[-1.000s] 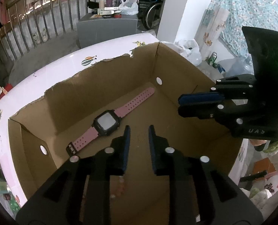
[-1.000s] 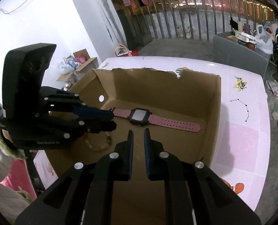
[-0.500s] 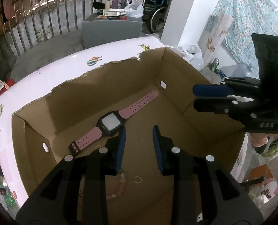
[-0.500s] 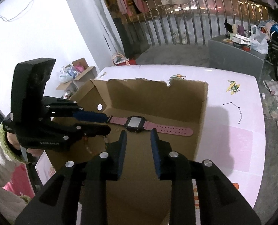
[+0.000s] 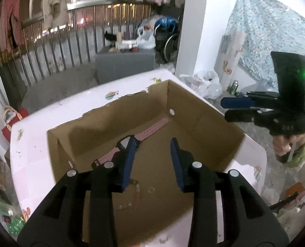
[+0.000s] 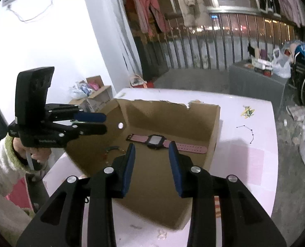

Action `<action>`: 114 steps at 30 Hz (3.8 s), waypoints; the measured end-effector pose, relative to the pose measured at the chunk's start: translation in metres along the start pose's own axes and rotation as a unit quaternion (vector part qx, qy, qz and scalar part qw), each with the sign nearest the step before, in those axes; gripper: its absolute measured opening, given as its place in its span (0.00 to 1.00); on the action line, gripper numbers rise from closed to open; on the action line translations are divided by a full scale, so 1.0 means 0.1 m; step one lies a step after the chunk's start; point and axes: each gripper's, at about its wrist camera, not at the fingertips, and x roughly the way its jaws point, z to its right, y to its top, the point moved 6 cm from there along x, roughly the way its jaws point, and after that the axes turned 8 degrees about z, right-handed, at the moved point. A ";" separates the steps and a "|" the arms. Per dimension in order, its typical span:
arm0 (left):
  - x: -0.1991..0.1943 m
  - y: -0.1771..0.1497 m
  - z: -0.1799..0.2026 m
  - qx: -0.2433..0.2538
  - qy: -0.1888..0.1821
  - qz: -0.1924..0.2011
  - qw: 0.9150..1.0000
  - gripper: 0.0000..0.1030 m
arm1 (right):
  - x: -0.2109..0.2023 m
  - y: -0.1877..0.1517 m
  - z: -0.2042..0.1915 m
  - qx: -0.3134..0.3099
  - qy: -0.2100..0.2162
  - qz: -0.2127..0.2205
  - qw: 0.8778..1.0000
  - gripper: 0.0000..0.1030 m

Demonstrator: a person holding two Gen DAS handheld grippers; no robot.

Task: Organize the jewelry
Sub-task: 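Withdraw the left gripper from the box back over the table, then lower the left gripper onto the silver charm and close it, then lift the silver charm with the left gripper toward the box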

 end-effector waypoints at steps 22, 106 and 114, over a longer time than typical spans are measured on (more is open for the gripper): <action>-0.65 -1.51 0.64 0.050 -0.051 -0.010 0.997 0.37 | -0.38 -1.09 -0.61 -0.039 0.055 -0.039 0.997 0.33; -0.09 -1.83 0.42 0.068 -0.014 -0.062 0.996 0.00 | 0.49 -1.58 -1.01 -0.168 0.079 -0.180 0.966 0.15; -0.10 -1.84 0.41 0.067 -0.015 -0.062 0.996 0.00 | 0.51 -1.57 -1.02 -0.185 0.089 -0.192 0.960 0.15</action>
